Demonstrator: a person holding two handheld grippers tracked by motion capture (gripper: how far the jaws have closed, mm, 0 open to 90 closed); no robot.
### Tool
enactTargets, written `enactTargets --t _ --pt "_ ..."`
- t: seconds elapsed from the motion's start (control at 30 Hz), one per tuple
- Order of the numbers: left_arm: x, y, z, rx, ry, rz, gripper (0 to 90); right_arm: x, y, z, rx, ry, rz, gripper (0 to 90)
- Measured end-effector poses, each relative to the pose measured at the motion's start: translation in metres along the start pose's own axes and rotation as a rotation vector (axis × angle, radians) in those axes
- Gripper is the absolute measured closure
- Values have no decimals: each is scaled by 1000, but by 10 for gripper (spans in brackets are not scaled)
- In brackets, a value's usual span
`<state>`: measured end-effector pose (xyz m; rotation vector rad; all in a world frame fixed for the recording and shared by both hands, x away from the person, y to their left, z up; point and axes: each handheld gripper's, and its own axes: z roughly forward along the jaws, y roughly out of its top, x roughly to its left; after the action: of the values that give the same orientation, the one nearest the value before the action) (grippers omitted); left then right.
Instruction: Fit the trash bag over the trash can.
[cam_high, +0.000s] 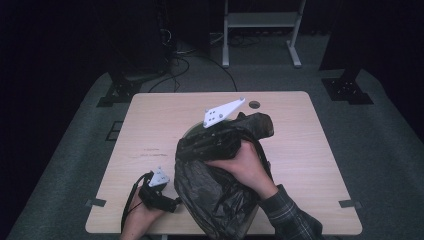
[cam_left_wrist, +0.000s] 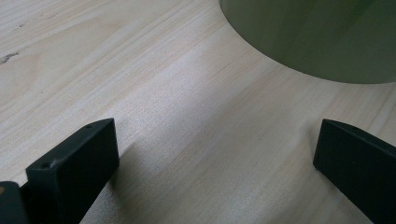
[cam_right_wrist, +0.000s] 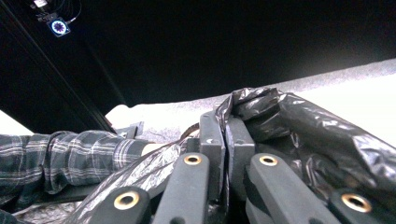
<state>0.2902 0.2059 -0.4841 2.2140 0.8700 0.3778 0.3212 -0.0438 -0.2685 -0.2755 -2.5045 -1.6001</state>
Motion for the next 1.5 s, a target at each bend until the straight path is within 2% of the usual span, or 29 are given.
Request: enactTargets --t 0.07,0.1,0.13,0.2,0.27,0.4,0.47,0.53,0.6,0.67,0.7,0.73,0.77,0.8,1.03,1.13,1.17,1.2,1.23,1.33,1.37,1.4,1.47,1.5 --pt "0 0 0 0 -1 0 0 -1 -1 1 9 -2 11 801" --pt "0 0 0 0 -1 0 0 -1 -1 1 9 -2 11 801" --pt "0 0 0 0 -1 0 0 0 -4 0 21 -15 16 738" --pt "0 0 0 0 -1 0 0 1 -7 -5 22 -29 21 692" --pt "0 0 0 1 -1 0 0 1 -9 -11 23 -33 28 667" --pt "0 0 0 1 -1 1 0 1 -14 -22 36 -81 41 645" --pt "0 0 0 1 -1 2 0 -2 -17 -26 36 -90 52 656" --pt "1 0 -1 1 -7 8 0 -4 -20 -29 38 -99 54 724" --pt "1 0 -2 -1 -15 9 0 -5 -23 -31 32 -111 41 847" --pt "1 3 -8 -19 -10 16 0 -7 -24 -32 32 -132 29 887" --pt "1 3 -8 -19 -10 16 0 -7 -24 -32 32 -132 29 887" --pt "1 7 -14 -48 -19 13 0 -9 -25 -32 38 -146 39 890" --pt "1 7 -14 -48 -19 13 0 -9 -25 -32 38 -146 39 890" --pt "1 10 -20 -73 -32 16 0 -11 -26 -32 34 -141 45 890" --pt "3 22 -40 -118 -64 35 0 -13 -26 -33 30 -138 41 888" --pt "5 31 -58 -147 -108 40 0 -13 -26 -33 32 -137 37 888" --pt "5 31 -58 -147 -108 40 20 -14 -26 -33 32 -138 37 888" --pt "4 36 -69 -170 -124 61 53 -14 -26 -33 32 -140 38 888" --pt "4 39 -75 -178 -128 65 60 -14 -26 -33 34 -142 40 888" --pt "4 44 -84 -196 -150 74 139 -15 -27 -33 36 -143 38 888" --pt "4 47 -89 -206 -156 80 139 -16 -26 -34 37 -142 38 888" --pt "5 53 -99 -216 -177 92 200 -16 -27 -35 33 -142 36 888" --pt "5 55 -103 -229 -186 93 288 -16 -27 -35 33 -142 34 888" --pt "4 64 -113 -259 -210 109 329 -16 -27 -35 32 -142 33 888"
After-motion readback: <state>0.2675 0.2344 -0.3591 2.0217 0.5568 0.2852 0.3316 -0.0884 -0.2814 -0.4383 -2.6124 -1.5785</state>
